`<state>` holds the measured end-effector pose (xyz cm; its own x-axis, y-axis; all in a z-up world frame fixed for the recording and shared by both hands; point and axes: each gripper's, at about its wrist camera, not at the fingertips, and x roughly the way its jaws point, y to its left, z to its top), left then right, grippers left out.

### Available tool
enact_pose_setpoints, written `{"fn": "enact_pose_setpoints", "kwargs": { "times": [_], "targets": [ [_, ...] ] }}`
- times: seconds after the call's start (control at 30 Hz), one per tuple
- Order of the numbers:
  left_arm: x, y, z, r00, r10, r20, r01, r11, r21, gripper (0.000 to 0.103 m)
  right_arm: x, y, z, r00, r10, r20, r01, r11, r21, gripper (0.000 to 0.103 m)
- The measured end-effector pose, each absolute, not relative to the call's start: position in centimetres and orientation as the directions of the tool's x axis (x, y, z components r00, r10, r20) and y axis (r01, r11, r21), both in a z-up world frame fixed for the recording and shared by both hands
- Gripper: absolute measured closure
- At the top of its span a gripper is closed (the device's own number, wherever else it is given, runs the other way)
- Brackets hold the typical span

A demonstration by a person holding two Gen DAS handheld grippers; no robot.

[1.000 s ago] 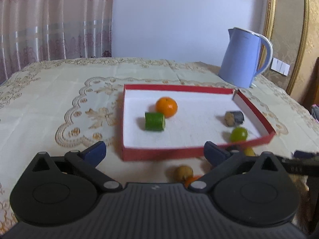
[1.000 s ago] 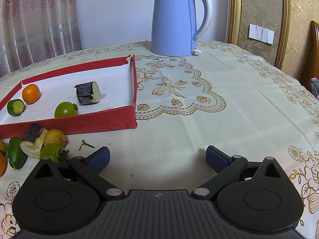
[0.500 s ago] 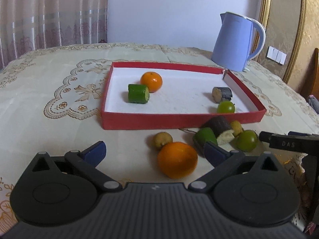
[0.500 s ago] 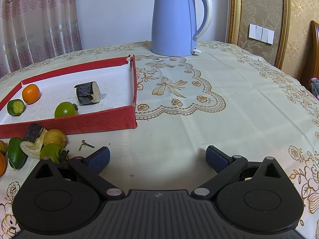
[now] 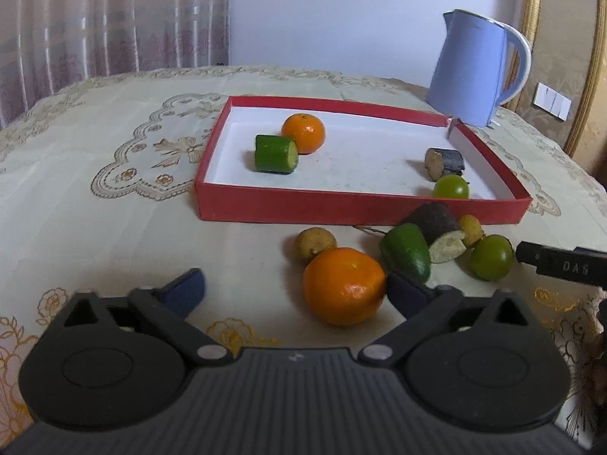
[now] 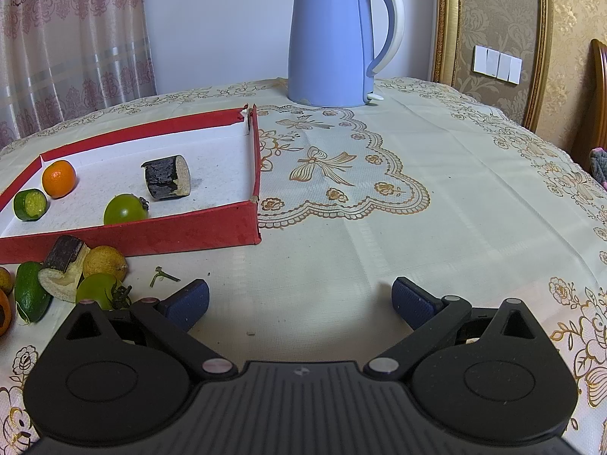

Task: Organize fruits
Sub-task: 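Withdraw the left tool and close it on the large orange, then hold the orange in the left tool while the right tool grasps a green tomato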

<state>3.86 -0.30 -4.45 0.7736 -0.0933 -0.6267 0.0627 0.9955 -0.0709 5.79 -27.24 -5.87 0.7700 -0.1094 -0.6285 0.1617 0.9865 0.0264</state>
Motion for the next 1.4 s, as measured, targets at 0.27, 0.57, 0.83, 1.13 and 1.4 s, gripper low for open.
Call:
{"fn": "enact_pose_setpoints", "kwargs": {
  "times": [0.27, 0.57, 0.83, 1.13, 1.4],
  "targets": [
    [3.4, -1.1, -4.7, 0.781, -0.110, -0.615, 0.111, 0.993, -0.036, 0.026, 5.8, -27.2, -5.9, 0.770, -0.109, -0.629, 0.162, 0.986, 0.027, 0.000],
    [3.2, -1.2, -4.8, 0.783, -0.135, -0.607, 0.127, 0.990, -0.057, 0.026, 5.8, -27.3, -5.9, 0.770, -0.109, -0.629, 0.162, 0.986, 0.027, 0.000],
    [3.0, -2.1, -5.1, 0.802, -0.110, -0.587, 0.126, 0.992, -0.013, 0.031, 5.8, -27.3, -5.9, 0.770, -0.109, -0.629, 0.162, 0.986, 0.027, 0.000],
    [2.7, -2.6, -4.9, 0.796, -0.137, -0.590, 0.161, 0.987, -0.012, 0.061, 5.8, -27.3, -5.9, 0.770, -0.109, -0.629, 0.162, 0.986, 0.027, 0.000],
    [2.2, -1.7, -4.6, 0.795, -0.166, -0.584, 0.174, 0.984, -0.043, 0.061, 5.8, -27.3, -5.9, 0.770, -0.109, -0.629, 0.162, 0.986, 0.027, 0.000]
  ]
}}
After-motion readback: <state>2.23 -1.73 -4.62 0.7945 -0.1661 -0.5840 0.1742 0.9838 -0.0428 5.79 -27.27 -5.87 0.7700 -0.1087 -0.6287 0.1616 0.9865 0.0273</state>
